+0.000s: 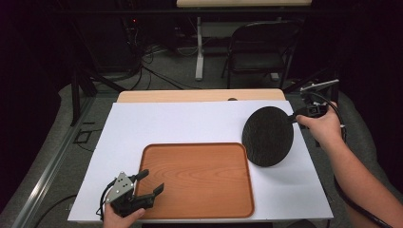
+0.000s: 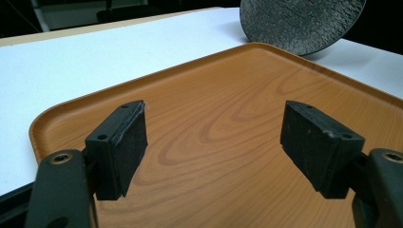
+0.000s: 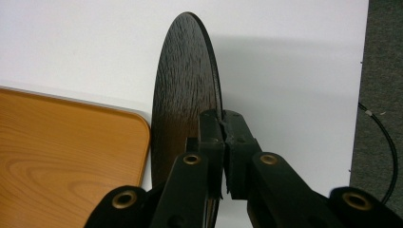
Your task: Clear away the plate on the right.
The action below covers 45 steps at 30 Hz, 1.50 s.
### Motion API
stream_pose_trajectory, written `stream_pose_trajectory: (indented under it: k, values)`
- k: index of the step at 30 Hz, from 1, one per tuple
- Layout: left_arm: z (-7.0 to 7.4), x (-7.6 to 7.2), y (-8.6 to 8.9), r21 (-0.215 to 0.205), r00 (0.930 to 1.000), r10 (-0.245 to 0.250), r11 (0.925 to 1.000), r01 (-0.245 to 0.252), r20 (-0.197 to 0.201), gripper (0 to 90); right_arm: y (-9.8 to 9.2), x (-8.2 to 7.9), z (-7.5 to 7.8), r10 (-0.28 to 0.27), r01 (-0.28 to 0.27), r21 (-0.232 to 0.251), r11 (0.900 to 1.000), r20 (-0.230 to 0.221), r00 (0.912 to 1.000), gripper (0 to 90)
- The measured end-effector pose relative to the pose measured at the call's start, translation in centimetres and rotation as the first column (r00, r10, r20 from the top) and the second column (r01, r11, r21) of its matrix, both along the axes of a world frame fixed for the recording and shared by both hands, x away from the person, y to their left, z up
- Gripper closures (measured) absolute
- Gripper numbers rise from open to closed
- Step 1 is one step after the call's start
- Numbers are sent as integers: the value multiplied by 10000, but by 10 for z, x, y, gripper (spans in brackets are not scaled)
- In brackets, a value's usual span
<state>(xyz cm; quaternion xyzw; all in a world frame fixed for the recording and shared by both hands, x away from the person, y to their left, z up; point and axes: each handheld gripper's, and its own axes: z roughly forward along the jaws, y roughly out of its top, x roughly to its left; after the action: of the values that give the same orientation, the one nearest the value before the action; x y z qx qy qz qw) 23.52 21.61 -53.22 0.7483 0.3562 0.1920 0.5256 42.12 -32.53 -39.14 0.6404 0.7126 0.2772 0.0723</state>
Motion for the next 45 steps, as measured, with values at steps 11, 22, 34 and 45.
stream_pose_trajectory:
  k: [11, 22, 34, 45]
  values:
    - [0, 0, 0, 3, 10000, -10, 10000, 10, 3, 242, 10, 4, 7, 179, -180, -327, 9993, -29, 9998, 875]
    - [0, -1, 0, -25, 10000, 33, 10000, -33, -7, 242, 16, 6, 17, 206, -199, -604, 9980, 115, 9997, 869]
    - [0, 0, 1, 24, 10000, 20, 10000, -20, 28, 242, 2, -1, 32, -80, 95, -487, 9988, 325, 9994, 868]
    - [0, -1, 0, -36, 10000, 73, 10000, -73, -2, 241, 2, -6, 43, 59, -38, -499, 9987, 416, 9991, 868]
